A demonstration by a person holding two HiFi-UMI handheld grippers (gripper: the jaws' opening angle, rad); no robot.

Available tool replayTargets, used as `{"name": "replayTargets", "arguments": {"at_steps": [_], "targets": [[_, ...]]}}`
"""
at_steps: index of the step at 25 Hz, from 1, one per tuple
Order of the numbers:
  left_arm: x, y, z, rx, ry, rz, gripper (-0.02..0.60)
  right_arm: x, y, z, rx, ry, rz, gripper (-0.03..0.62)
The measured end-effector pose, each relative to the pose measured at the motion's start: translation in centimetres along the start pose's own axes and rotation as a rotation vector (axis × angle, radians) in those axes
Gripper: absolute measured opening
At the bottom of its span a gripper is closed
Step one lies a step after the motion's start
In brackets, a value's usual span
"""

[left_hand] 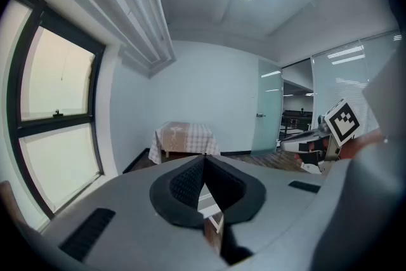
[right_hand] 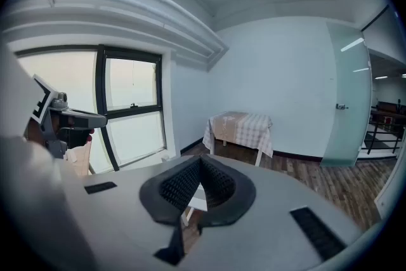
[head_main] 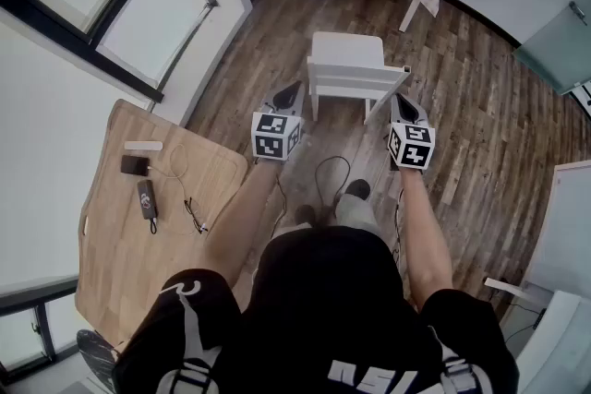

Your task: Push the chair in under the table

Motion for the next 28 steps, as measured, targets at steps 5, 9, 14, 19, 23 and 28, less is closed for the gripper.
{"name": "replayTargets", "arguments": {"at_steps": [5, 9, 14, 19, 23, 28], "targets": [[-1.2, 0.2, 2.4, -0.017, 0.0, -0.004, 0.026, -1.9, 2.0, 1.5, -0.008, 0.001, -0.01, 0.012], [-1.8, 0.3, 3.6, -0.025, 0.004, -0.011, 0.026, -2.5, 2.6, 2.8, -0.028, -0.011, -0.016, 0.012], [-2.0, 0.5, 4.2, -0.031, 0.005, -0.013, 0.025, -2.9, 3.0, 3.5, -0.042, -0.014, -0.018, 0.012], [-2.3, 0.2, 3.7, -0.042, 0.015, -0.02, 0.025, -3.7, 2.7, 3.4, -0.048, -0.001, -0.022, 0.014], [-2.7, 0.0, 2.4, -0.043, 0.029, -0.025, 0.026, -4.0, 1.7, 2.6, -0.051, 0.015, -0.018, 0.014], [-2.7, -0.7, 0.1, -0.043, 0.055, -0.018, 0.025, -4.0, -1.1, 0.7, -0.061, 0.055, -0.023, 0.014]]}}
Point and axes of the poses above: the fingertips, and each gripper's own axes: z backward along the fingers, y to its left, x out of its top, the point moved 7 cm from there along z, backward along the fingers, and after that the axes turned 12 degrees about -z, right-handed, at the moved point
